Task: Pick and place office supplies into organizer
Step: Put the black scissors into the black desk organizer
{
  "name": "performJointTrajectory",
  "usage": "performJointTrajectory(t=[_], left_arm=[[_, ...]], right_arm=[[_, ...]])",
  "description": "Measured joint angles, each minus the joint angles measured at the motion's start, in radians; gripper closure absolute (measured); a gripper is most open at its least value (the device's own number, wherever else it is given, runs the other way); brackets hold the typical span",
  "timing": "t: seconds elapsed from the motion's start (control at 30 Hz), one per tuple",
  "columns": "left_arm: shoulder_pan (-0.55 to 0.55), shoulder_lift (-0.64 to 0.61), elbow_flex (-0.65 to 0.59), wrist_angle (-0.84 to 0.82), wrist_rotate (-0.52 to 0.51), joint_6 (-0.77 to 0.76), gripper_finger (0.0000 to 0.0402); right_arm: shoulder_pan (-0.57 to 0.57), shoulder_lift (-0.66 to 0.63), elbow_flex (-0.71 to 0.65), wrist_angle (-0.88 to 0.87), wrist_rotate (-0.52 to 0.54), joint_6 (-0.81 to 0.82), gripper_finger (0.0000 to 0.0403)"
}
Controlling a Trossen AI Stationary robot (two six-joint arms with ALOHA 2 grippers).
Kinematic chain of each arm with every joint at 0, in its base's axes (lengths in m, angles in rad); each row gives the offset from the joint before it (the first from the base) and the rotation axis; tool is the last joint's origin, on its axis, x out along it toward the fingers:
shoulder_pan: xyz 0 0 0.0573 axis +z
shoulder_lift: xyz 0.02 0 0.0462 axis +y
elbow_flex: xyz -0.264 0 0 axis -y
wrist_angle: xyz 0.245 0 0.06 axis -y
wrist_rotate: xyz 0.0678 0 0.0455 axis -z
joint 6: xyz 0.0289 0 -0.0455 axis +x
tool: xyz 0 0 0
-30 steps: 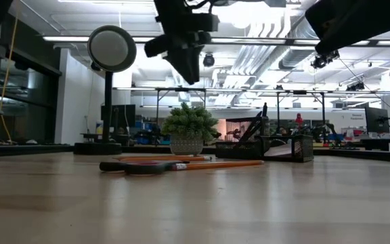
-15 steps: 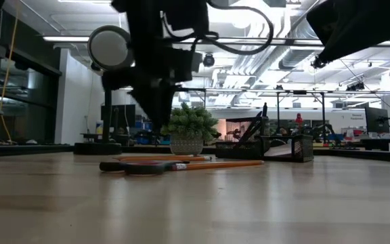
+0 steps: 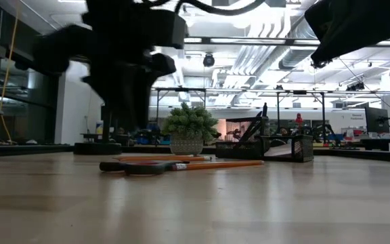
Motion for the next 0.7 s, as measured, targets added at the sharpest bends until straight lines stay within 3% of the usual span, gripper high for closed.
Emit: performJointTrajectory(t=[0.43, 0.7], left_arm=[[-0.026, 0.0, 0.0, -0.06, -0.04, -0.278, 0.0305], [-0.014, 0.0, -0.006, -0.054, -0.01, -0.324, 0.0305]], right_arm=[[-0.034, 0.0, 0.0, 0.0, -0.012, -0.026, 0.0402], [-0.034, 0.0, 0.0, 0.0, -0.014, -0.021, 0.0402]])
